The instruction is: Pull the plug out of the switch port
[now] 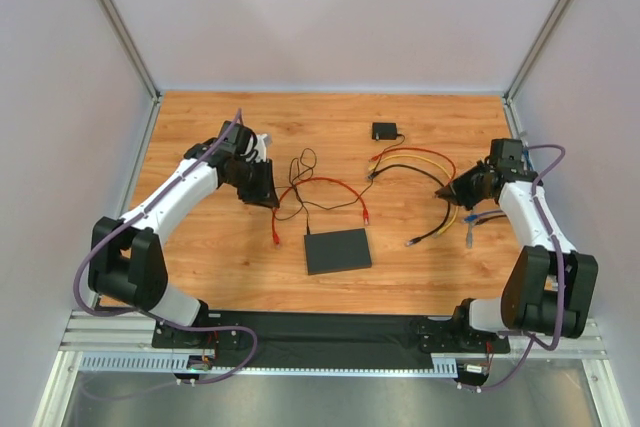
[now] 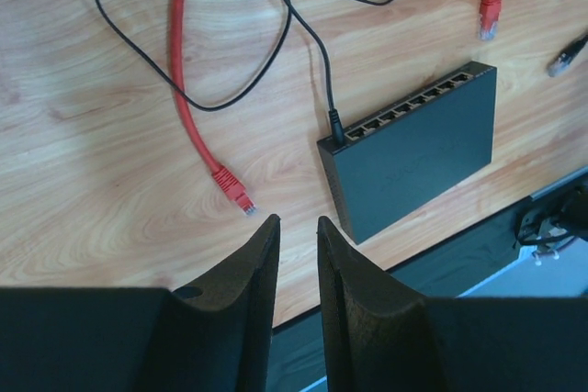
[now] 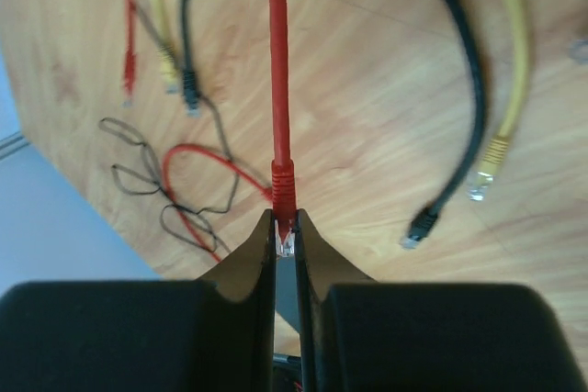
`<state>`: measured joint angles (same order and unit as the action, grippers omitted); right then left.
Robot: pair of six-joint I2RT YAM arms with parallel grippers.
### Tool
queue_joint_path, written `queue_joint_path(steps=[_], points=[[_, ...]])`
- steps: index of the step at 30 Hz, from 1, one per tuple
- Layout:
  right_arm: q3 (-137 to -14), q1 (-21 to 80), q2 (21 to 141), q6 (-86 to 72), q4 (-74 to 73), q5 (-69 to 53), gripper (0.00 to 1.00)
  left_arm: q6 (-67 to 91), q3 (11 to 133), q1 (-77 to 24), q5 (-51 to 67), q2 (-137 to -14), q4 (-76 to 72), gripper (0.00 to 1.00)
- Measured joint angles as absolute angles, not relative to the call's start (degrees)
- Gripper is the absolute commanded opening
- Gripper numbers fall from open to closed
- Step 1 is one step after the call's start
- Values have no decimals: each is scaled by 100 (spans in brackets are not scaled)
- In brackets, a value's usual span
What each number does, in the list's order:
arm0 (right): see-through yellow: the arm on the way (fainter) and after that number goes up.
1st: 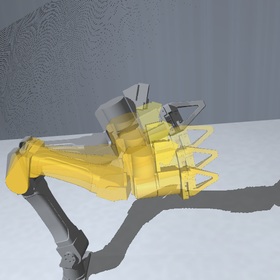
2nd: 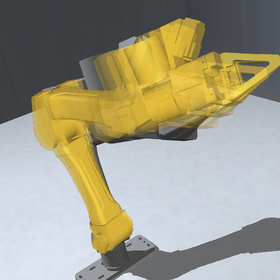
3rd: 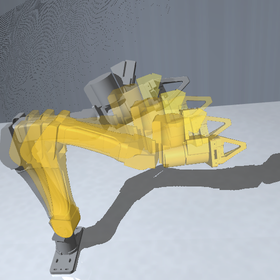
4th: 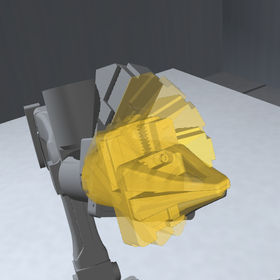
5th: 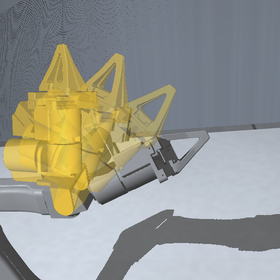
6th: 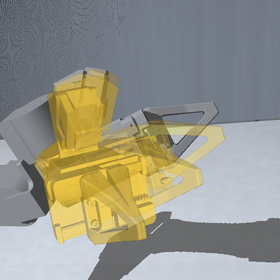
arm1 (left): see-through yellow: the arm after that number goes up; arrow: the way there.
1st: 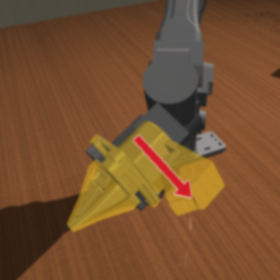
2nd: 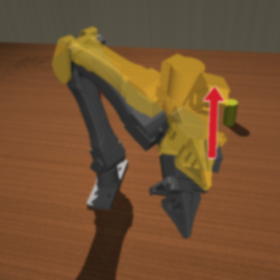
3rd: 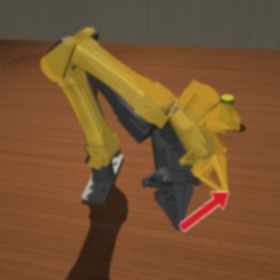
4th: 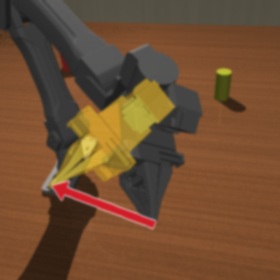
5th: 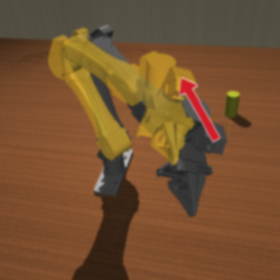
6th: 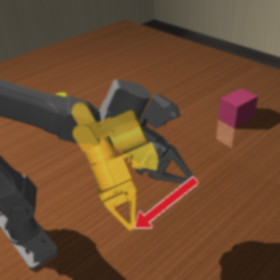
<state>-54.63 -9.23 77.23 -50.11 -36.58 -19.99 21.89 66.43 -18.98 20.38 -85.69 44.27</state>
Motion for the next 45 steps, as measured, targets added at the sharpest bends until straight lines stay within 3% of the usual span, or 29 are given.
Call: queue_joint_path(steps=[2,5,8,11,19,22,23,24,26,34,45], points=[[-5443,-976,7876,-4958,-3999,-1806,2,2163,6643,-1898,2161,-8604,4425,31],[-5417,-1007,7985,-4783,-4453,-1476,15,2137,6643,-1898,2349,-8643,4412,31],[-5382,-1007,8031,-4543,-4818,-1243,47,2130,6643,-1898,2541,-8742,4368,31],[-5404,-969,8235,-4198,-5083,-1155,62,2134,6643,-1898,2755,-8930,4316,31],[-6956,244,8696,-3208,-5710,-698,60,2222,6643,-1898,3315,-9367,4123,31],[-7752,1133,8934,-2755,-5588,-1081,46,2246,6641,-1898,3583,-9437,3951,30],[-7942,1404,9070,-2644,-5498,-1286,34,2248,6641,-1898,3634,-9454,3896,28],[-8097,1671,9233,-2528,-5415,-1498,28,2246,6641,-1898,3691,-9478,3822,28],[-8340,2222,9642,-2386,-5374,-1872,24,2244,6641,-1900,3765,-9561,3710,27],[-8503,3688,10645,-1946,-5527,-2226,36,2252,6768,-2047,3426,-10335,3811,31],[-7953,4174,10632,-1511,-5564,-1643,27,2545,7137,-2530,2519,-10737,4104,31]])
